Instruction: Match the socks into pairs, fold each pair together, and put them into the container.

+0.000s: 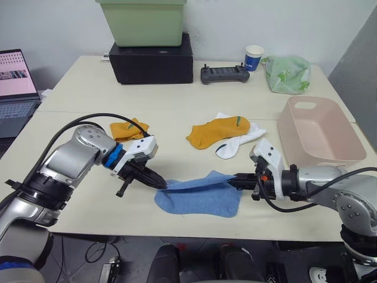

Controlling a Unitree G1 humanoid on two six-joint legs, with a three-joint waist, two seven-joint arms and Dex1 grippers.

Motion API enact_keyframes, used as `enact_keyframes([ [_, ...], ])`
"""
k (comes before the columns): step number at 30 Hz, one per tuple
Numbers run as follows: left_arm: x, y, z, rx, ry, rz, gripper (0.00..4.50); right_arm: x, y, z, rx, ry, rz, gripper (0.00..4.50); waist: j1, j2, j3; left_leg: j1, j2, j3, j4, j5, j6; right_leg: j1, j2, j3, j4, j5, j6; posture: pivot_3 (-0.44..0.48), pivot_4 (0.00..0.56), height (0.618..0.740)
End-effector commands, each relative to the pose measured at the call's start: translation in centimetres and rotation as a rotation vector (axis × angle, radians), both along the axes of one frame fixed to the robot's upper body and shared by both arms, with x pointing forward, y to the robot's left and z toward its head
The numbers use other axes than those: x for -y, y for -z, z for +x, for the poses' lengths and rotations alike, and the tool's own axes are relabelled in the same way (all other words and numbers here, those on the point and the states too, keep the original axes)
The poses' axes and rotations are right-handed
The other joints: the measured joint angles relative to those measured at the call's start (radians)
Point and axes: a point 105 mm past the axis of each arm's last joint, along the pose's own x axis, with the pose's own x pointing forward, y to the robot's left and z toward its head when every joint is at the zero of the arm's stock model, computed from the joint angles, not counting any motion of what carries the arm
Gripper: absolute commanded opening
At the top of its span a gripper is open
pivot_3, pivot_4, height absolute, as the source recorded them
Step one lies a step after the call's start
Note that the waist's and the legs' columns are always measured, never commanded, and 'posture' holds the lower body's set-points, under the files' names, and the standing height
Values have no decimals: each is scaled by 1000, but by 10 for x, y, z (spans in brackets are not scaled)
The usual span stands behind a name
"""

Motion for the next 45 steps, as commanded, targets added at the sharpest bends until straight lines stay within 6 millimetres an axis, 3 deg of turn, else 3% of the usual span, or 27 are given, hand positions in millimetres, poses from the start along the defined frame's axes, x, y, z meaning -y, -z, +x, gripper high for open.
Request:
enact_keyframes([
  [1, 5, -1, 13, -15, -17, 10, 0, 3, -3, 8, -16, 14, -10, 40, 2, 0, 0, 0, -1, 0, 0, 0, 0, -1, 0, 0, 0, 0, 0, 0, 150, 735],
  [11, 24, 5, 76, -19, -160, 23, 0, 11, 3, 61, -78, 189, 13, 40, 1, 0, 0, -2, -1, 3, 0, 0, 0, -4, 3, 0, 0, 0, 0, 0, 150, 735],
  [14, 34, -2, 93, 2, -218, -6, 0, 16, 1, 78, -29, 243, -1, 752, 2, 0, 0, -3, -1, 3, 0, 0, 0, -4, 3, 0, 0, 0, 0, 0, 150, 735],
  [17, 37, -8, 100, 0, -258, -22, 0, 20, -5, 90, 46, 282, -12, 1793, 1, -1, 1, -4, -1, 4, 0, 0, 0, -6, 3, 0, 0, 0, 0, 0, 150, 735],
  [20, 35, -17, 108, 99, -273, -63, 607, 27, -11, 96, 137, 315, -34, 2830, -3, -1, 1, -4, -1, 5, 0, 0, 1, -7, 3, 0, 0, 0, 0, 0, 150, 735],
  [25, 21, -45, 117, 189, -357, -204, 2128, 41, -20, 92, 263, 340, -58, 4486, 1, -1, 1, -6, 0, 3, 0, 0, 1, -8, 3, 0, 1, 0, 0, 0, 150, 735],
  [28, 10, -49, 114, 177, -392, -254, 3070, 45, -20, 86, 291, 349, -57, 4500, -1, -1, 1, -6, 0, 3, 0, 0, 0, -8, 3, 0, 1, 0, 0, 0, 150, 735],
  [32, -12, -39, 106, 167, -522, -341, 4446, 46, -14, 74, 315, 416, 6, 4500, -2, 0, 0, -3, 3, 1, -1, 0, 0, -6, -1, 2, 2, 0, 0, 0, 150, 735],
  [38, -11, 0, 91, 145, -627, -354, 4480, 45, 1, 74, 318, 517, 58, 4500, 0, 0, 0, -2, 3, -1, 0, 0, 0, -5, -1, 3, 4, 0, 0, 0, 150, 735],
  [45, 16, 17, 88, 95, -634, -368, 4480, 48, 23, 86, 257, 598, 45, 4500, 5, 0, 0, -2, 1, 1, 1, 0, 0, -3, -1, 2, 3, 0, 0, 0, 150, 735],
])
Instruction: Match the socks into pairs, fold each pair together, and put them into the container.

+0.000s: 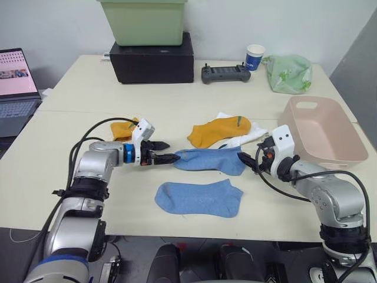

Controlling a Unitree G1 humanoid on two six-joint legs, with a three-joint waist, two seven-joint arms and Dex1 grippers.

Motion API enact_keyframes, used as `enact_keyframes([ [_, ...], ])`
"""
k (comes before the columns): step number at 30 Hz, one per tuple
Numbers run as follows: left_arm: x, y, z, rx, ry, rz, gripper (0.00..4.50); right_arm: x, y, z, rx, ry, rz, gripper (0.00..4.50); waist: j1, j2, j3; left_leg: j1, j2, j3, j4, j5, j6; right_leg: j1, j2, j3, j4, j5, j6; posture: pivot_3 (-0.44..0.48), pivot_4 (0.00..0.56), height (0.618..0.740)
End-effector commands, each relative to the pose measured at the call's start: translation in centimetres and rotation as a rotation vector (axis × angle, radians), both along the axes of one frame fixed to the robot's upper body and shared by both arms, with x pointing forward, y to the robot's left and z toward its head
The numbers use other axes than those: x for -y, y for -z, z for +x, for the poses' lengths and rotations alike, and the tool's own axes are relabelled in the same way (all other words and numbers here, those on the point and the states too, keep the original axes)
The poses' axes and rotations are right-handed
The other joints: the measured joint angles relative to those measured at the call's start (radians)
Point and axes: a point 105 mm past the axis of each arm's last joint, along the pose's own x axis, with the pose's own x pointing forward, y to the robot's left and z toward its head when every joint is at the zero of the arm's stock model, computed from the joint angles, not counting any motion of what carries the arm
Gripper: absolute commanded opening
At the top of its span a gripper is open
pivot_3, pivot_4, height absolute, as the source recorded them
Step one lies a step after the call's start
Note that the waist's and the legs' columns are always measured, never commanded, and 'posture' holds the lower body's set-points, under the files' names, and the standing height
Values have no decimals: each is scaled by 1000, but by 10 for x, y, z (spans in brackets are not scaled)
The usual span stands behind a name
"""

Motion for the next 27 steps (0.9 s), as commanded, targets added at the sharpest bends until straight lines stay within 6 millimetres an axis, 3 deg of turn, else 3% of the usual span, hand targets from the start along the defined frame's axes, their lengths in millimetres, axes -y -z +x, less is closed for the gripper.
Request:
enact_keyframes([
  [1, 14, -7, 0, 28, 37, -10, 4305, 1, 4, 6, -2, 25, -4, 4500, -2, 0, 0, 0, 0, 0, 0, 0, 0, 0, 0, 0, 0, 0, 0, 0, 150, 735],
  [3, 19, -2, -1, 15, 49, -2, 3885, -3, 15, 6, -50, 14, 11, 4500, -2, 0, 0, 0, 0, 0, 0, 0, 0, 0, 0, 0, 0, 0, 0, 0, 150, 735],
  [6, 21, 2, -3, -7, 64, 6, 2905, -8, 21, 6, -62, -2, 1, 3871, -5, 0, 0, 0, 0, 1, 0, 0, 0, 0, 0, 0, 0, 0, 0, 0, 150, 735],
  [15, 19, -1, -7, -11, 61, -23, 0, -18, 7, 0, -28, -53, 55, 680, -7, 0, 0, 1, 0, 0, -1, 0, 0, 0, 1, 1, 0, 0, 0, 0, 150, 735],
  [17, 20, -5, -8, -9, 60, -39, 0, -20, 4, -3, -23, -71, 65, 52, -5, 0, 0, 1, 0, 0, -1, 0, 0, 0, 1, 1, 0, 0, 0, 0, 150, 735],
  [23, 19, -27, -10, 26, 68, -82, 0, -22, -9, -11, 0, -101, 86, 52, -4, 0, 0, 1, 0, 0, -1, 0, 0, 0, 1, 0, 0, 0, 0, 0, 150, 735],
  [27, 9, -62, -19, 21, 44, -190, 0, -19, -34, -22, 31, -120, 144, 52, -5, 0, 0, 1, 0, -1, -1, 0, 0, 0, 1, 1, 0, 0, 0, 0, 150, 735],
])
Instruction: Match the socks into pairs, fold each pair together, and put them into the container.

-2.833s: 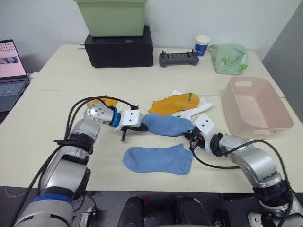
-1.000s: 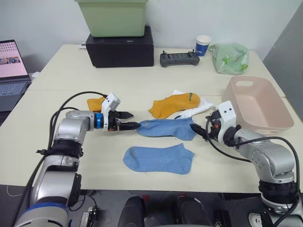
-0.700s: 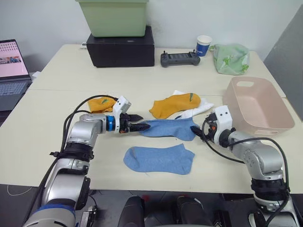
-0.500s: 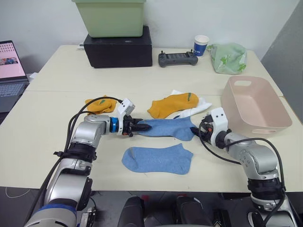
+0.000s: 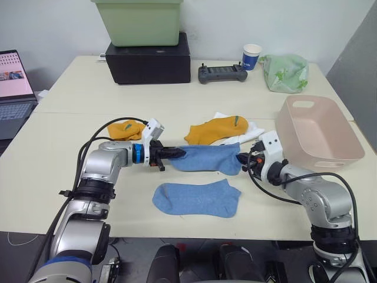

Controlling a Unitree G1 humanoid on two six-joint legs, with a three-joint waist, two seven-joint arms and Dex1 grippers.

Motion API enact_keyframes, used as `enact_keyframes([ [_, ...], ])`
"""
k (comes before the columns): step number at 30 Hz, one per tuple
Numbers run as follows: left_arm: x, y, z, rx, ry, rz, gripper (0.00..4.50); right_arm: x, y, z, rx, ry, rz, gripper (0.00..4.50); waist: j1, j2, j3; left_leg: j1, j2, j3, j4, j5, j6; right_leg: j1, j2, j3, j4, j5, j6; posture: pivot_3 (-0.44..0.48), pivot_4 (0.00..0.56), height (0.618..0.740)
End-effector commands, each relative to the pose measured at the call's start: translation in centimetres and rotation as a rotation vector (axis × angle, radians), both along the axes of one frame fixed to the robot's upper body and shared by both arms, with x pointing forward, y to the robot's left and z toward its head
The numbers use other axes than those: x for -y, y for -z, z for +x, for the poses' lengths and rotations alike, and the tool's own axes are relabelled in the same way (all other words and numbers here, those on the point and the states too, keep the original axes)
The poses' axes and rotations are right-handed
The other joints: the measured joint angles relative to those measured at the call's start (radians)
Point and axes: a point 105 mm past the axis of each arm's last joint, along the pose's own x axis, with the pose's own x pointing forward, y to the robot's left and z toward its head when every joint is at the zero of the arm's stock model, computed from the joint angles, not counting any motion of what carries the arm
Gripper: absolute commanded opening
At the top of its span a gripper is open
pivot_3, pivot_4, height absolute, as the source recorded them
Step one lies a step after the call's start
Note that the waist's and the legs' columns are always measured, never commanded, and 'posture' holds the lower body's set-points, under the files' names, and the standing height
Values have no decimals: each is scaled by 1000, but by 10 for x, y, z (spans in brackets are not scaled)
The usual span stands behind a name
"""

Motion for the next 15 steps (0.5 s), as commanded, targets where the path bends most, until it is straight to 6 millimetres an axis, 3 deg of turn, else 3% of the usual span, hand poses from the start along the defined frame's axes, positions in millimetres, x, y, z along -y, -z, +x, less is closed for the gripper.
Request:
enact_keyframes([
  [1, -14, -40, -14, 1, -9, -91, 0, 1, -38, -15, 69, -43, 88, 52, -2, 0, 0, 0, 0, 0, 0, 0, 0, 0, 0, 0, 0, 0, 0, 0, 150, 735],
  [4, -21, -48, -34, -61, 21, -92, 0, -2, -49, -31, 62, -113, 123, 52, -10, 0, 0, 1, 1, -1, -1, 0, 0, 0, 0, 1, 0, 0, 0, 0, 150, 735],
  [8, -27, -46, -77, -170, 101, -73, 0, -6, -52, -56, 27, -205, 125, 52, -11, 0, 0, 1, 2, -2, -1, 0, 0, 0, -1, 1, 0, 0, 0, 0, 150, 735],
  [11, -28, -26, -95, -256, 85, -46, 0, -9, -43, -67, -32, -243, 117, 52, -12, 0, 0, 1, 5, -1, -1, 0, 0, 1, -1, 1, -1, 0, 0, 0, 150, 735],
  [15, -30, 7, -100, -305, 32, 40, 0, -10, -24, -71, -119, -231, 81, 52, -9, 0, 0, 2, 3, -1, -1, 0, 0, 1, -2, 1, -1, 0, 0, 0, 150, 735],
])
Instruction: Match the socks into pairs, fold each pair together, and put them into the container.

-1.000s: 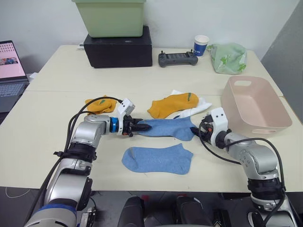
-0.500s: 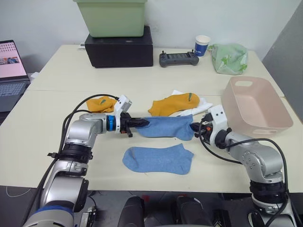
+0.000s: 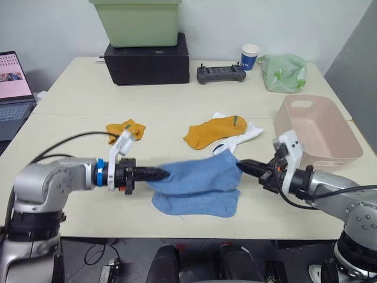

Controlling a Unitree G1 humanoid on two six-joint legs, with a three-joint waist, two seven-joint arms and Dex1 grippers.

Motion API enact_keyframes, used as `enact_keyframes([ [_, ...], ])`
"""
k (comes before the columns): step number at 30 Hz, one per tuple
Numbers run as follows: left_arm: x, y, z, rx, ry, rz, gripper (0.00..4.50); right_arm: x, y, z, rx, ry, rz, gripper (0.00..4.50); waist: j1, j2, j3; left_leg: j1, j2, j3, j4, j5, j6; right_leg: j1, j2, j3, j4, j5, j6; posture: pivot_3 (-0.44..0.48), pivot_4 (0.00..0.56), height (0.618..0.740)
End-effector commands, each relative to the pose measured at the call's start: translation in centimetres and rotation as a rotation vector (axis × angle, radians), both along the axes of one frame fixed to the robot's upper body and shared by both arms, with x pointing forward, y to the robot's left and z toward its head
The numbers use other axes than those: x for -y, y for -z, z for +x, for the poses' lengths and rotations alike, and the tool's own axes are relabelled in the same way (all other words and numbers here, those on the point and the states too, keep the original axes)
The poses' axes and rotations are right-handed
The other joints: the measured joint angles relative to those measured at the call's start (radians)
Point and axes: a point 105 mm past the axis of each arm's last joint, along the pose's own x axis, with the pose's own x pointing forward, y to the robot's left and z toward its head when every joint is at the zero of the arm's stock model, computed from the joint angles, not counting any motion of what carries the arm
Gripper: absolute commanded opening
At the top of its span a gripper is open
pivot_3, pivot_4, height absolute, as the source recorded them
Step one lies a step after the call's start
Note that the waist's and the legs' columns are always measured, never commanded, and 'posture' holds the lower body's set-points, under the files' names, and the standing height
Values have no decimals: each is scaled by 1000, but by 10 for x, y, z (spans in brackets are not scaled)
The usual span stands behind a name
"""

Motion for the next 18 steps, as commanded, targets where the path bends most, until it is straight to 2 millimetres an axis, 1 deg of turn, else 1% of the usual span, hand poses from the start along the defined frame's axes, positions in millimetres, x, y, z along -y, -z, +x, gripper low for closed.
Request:
enact_keyframes([
  [1, 1, 15, -1, 27, -12, 90, 0, -1, 8, -5, -21, -7, -49, 52, 2, 0, 0, 0, -1, 0, 0, 0, 0, 0, 0, 0, 0, 0, 0, 0, 150, 735],
  [3, -1, 24, 0, 36, -17, 125, 0, -1, 16, -4, -37, 1, -82, 52, 3, 0, 0, 0, -1, 0, 0, 0, 0, 0, 0, 0, -1, 0, 0, 0, 150, 735],
  [5, -1, 26, 0, 43, -14, 133, 0, -1, 18, -4, -38, 3, -94, 52, 4, 0, 0, 0, -1, 1, 0, 0, 0, 0, 0, 1, -1, 0, 0, 0, 150, 735],
  [9, -1, 41, 3, 5, -36, 162, 0, -3, 30, -7, -75, -16, -126, 52, 5, 0, 0, 0, -2, 1, 0, 0, 0, 0, 0, 1, -1, 0, 0, 0, 150, 735],
  [13, -4, 42, -1, -21, 0, 180, 0, 0, 32, -13, -99, -46, -134, 52, 7, 0, 0, 0, -2, 1, -1, 0, 0, -1, 0, 1, -1, 0, 0, 0, 150, 735],
  [16, -3, 42, -9, -40, 43, 180, 0, 0, 31, -16, -105, -60, -126, 52, 8, 0, 0, 0, -2, 1, -1, 0, 0, -1, 1, 1, -2, 0, 0, 0, 150, 735],
  [18, -4, 42, -7, -37, 42, 184, 0, 0, 33, -18, -110, -68, -128, 52, 8, 0, 0, 0, -2, 1, -1, 0, 0, -1, 1, 1, -2, 0, 0, 0, 150, 735],
])
